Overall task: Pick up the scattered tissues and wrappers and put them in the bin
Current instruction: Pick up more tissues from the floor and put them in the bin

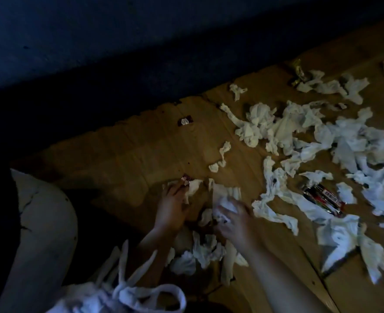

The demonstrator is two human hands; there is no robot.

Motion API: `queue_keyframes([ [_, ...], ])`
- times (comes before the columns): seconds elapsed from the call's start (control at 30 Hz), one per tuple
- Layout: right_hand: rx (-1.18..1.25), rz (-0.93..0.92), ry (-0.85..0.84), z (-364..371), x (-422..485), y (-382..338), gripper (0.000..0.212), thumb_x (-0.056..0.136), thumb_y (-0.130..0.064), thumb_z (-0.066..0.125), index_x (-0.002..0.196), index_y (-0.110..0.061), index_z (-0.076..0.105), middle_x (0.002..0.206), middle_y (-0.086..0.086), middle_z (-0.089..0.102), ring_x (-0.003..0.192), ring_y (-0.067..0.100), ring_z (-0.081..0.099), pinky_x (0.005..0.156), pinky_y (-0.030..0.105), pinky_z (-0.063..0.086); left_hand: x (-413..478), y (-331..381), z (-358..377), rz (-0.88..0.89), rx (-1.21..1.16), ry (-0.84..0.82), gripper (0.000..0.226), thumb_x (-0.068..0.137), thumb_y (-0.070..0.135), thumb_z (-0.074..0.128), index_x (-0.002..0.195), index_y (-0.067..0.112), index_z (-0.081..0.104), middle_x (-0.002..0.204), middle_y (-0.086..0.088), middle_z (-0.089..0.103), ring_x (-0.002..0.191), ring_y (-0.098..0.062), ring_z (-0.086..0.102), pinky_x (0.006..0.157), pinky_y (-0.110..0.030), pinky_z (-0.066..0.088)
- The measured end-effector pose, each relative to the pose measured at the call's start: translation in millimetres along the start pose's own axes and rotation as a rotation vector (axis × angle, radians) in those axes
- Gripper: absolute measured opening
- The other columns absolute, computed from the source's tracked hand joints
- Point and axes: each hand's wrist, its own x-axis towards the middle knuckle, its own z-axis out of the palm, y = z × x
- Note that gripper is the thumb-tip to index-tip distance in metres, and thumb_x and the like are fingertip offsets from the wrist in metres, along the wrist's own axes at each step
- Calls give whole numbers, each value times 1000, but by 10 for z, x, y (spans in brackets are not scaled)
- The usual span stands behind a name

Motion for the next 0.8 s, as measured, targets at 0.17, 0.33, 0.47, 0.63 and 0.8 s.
queue_keyframes([
  [0.17,58,153,39,-22,-181,106,30,92,-1,49,116,-11,63,106,-7,59,116,19,54,70,-4,36,-150,138,-173,-207,-273,-33,29,88,6,56,115,11,64,123,-2,59,113,-18,56,100,-29,44],
  [0.33,469,239,295,-535,-475,-195,28,81,7,64,105,-7,70,111,15,63,98,24,58,60,-2,42,-404,332,-685,-433,-580,49,28,78,4,71,106,0,68,109,-16,68,96,-19,63,86,-25,49],
  [0.47,734,271,282,-906,-695,-581,27,86,-5,63,113,-6,65,102,7,58,93,19,53,54,5,44,-756,626,-1107,-468,-781,153,27,71,-1,75,97,-3,68,89,-12,70,87,-25,65,67,-17,52],
  [0.63,891,210,241,-1064,-939,-1155,29,83,-12,68,111,-15,65,106,9,63,91,18,60,77,29,46,-1298,906,-1681,-407,-915,209,23,78,8,71,100,10,68,75,7,62,61,-4,59,62,-20,49],
  [0.8,954,108,124,-1058,-1328,-1810,38,83,-8,66,120,-10,58,105,12,63,100,24,60,88,36,49,-1951,842,-2256,-340,-966,352,28,75,19,75,102,12,70,89,-3,70,71,-11,63,60,-21,50],
])
